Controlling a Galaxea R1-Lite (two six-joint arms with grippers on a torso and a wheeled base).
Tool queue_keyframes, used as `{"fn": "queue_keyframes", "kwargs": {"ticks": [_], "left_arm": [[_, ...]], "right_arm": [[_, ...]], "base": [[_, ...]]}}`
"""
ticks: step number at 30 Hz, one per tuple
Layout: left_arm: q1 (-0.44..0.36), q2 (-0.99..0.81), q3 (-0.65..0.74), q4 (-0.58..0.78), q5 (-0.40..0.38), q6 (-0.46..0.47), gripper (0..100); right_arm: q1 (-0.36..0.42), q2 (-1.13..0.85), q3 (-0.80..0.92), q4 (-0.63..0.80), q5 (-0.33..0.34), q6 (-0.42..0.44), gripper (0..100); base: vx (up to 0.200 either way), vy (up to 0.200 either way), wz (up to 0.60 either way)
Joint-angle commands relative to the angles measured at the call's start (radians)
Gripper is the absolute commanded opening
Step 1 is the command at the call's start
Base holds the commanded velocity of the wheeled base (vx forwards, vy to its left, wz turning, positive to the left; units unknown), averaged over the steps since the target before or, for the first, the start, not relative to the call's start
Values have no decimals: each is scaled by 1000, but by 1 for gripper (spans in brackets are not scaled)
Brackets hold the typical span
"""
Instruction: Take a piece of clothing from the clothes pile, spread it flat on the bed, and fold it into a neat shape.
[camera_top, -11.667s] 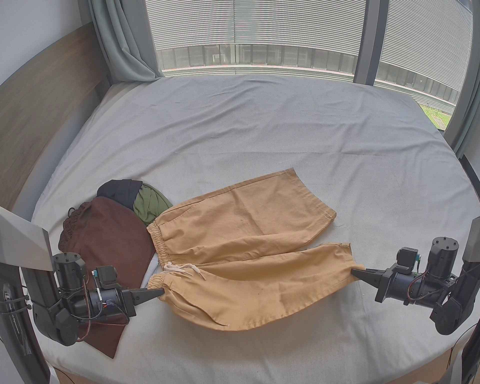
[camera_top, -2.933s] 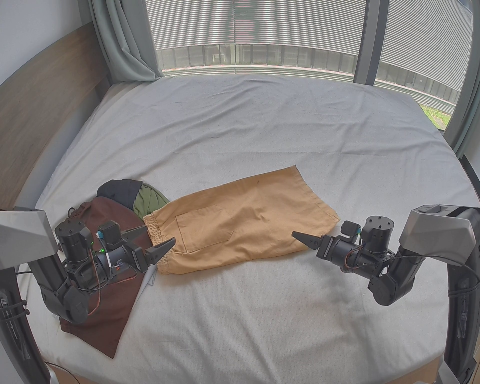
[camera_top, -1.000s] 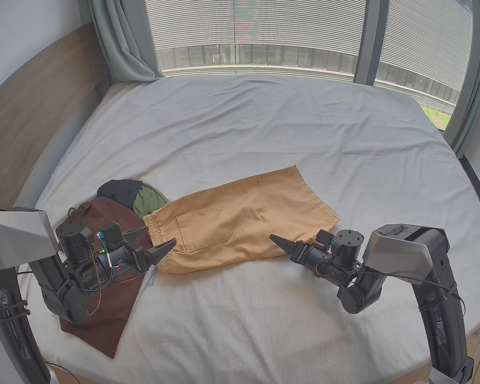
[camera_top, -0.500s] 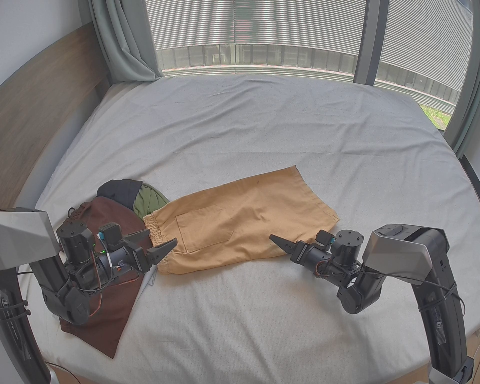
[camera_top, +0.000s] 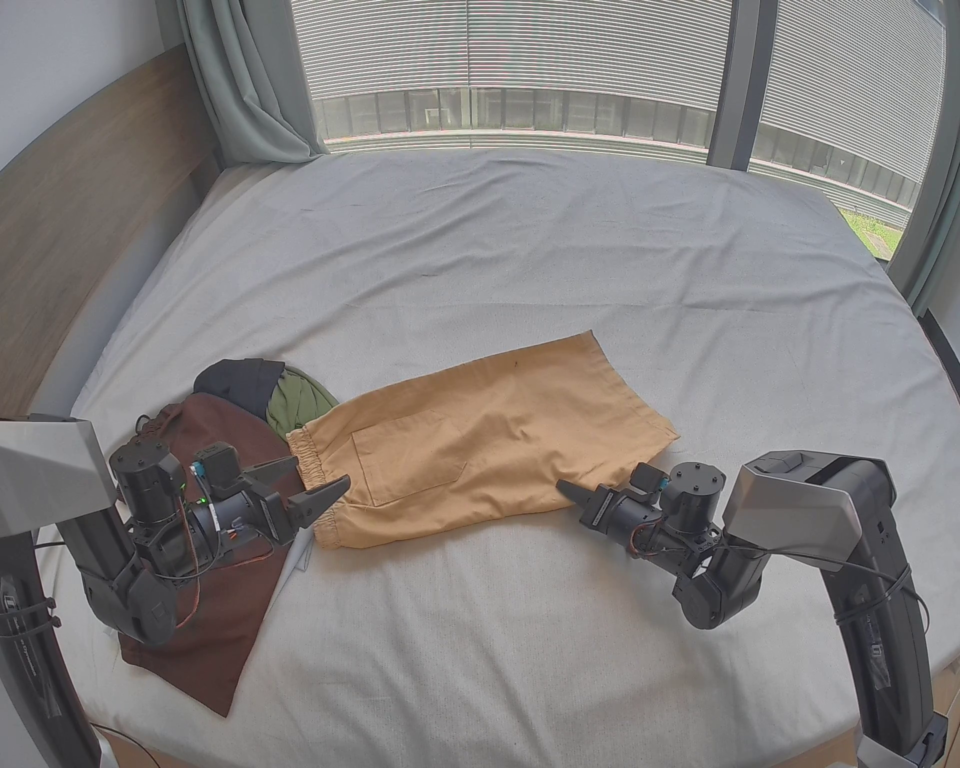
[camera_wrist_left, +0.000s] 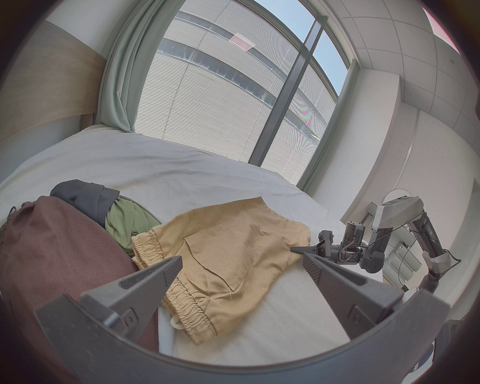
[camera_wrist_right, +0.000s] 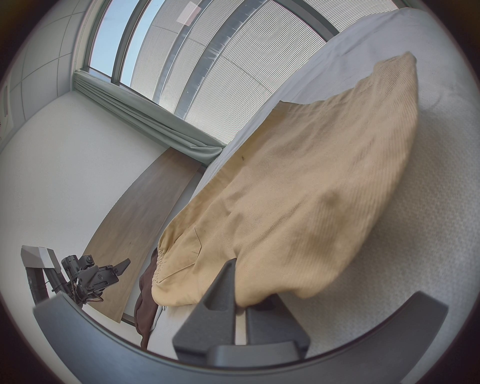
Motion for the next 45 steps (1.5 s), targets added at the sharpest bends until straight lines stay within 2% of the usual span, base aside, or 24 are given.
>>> {"fn": "queue_keyframes", "kwargs": {"ticks": [1, 15, 23, 30, 35, 39, 45], "left_arm": [[4, 2, -1, -1, 0, 0, 100], [26, 14, -34, -1, 1, 2, 100], [23, 6, -40, -1, 1, 0, 100], [15, 2, -44, -1, -3, -12, 100], [15, 8, -67, -1, -3, -18, 100], [9, 6, -74, -1, -2, -52, 100], [9, 12, -66, -1, -15, -41, 100]], "right_arm": [[0, 1, 5, -2, 1, -1, 0], [1, -28, 94, 4, 1, -43, 0], [10, -114, 214, 9, 1, -81, 0], [12, -134, 309, -10, 1, -152, 0], [12, -155, 381, -21, -1, -152, 0], [20, -174, 431, -42, -41, -153, 0], [30, -192, 499, -44, -50, -152, 0]], "base": [[0, 0, 0], [0, 0, 0], [0, 0, 0], [0, 0, 0], [0, 0, 0], [0, 0, 0], [0, 0, 0]]}}
